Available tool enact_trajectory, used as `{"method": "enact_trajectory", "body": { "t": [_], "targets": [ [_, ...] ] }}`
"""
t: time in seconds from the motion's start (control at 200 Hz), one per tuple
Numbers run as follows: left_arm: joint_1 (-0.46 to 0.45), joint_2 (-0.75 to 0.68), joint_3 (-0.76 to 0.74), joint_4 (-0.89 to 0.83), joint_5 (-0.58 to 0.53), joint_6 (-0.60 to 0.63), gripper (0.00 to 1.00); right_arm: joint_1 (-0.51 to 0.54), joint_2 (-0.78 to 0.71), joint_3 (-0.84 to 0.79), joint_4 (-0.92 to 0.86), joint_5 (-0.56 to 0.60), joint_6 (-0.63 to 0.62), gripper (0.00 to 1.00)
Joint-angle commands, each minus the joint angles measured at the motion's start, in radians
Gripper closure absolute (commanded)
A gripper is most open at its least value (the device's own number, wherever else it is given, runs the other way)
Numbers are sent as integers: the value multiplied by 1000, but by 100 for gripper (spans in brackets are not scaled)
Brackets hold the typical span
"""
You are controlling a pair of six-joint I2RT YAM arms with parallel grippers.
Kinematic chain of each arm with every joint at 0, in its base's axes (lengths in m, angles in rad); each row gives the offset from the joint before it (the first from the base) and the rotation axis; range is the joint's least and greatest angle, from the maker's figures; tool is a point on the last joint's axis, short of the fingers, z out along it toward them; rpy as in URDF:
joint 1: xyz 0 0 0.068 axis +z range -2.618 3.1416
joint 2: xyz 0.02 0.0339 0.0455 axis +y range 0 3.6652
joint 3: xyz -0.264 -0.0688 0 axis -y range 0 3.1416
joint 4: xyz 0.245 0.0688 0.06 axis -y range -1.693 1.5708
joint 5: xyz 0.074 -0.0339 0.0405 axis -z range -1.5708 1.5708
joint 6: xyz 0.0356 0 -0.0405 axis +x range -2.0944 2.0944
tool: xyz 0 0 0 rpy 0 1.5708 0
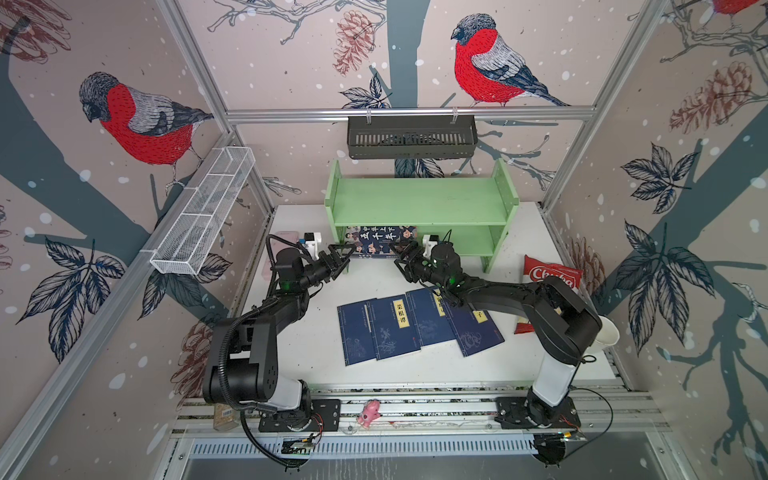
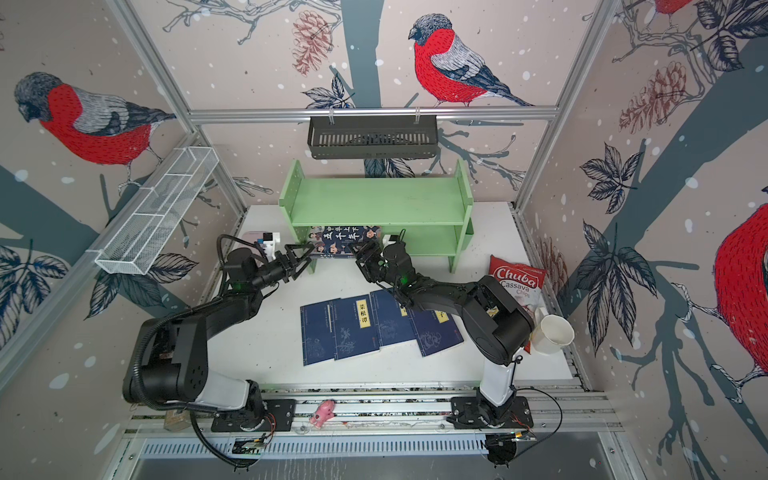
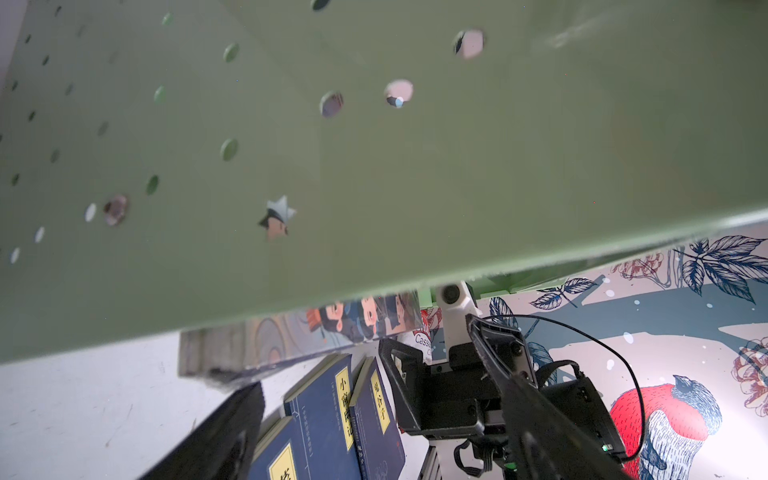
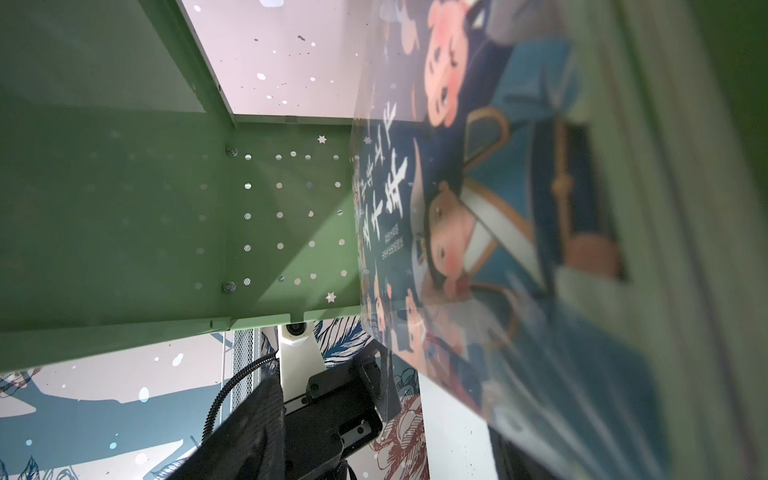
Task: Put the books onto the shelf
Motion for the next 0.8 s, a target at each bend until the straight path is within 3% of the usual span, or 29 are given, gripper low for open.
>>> {"method": "enact_trajectory", "body": {
  "t": [0.0,0.275,0.796],
  "targets": [
    [1,2,8,39,0,29,10,10,-46,-31,45,20,-22,22],
    [1,-32,-1,15,17,44,10,5,-206,-158,-27,94,-83,21],
    [1,-15,2,0,11,64,10,-69,-180,-190,77,62,-58,21]
  ]
}}
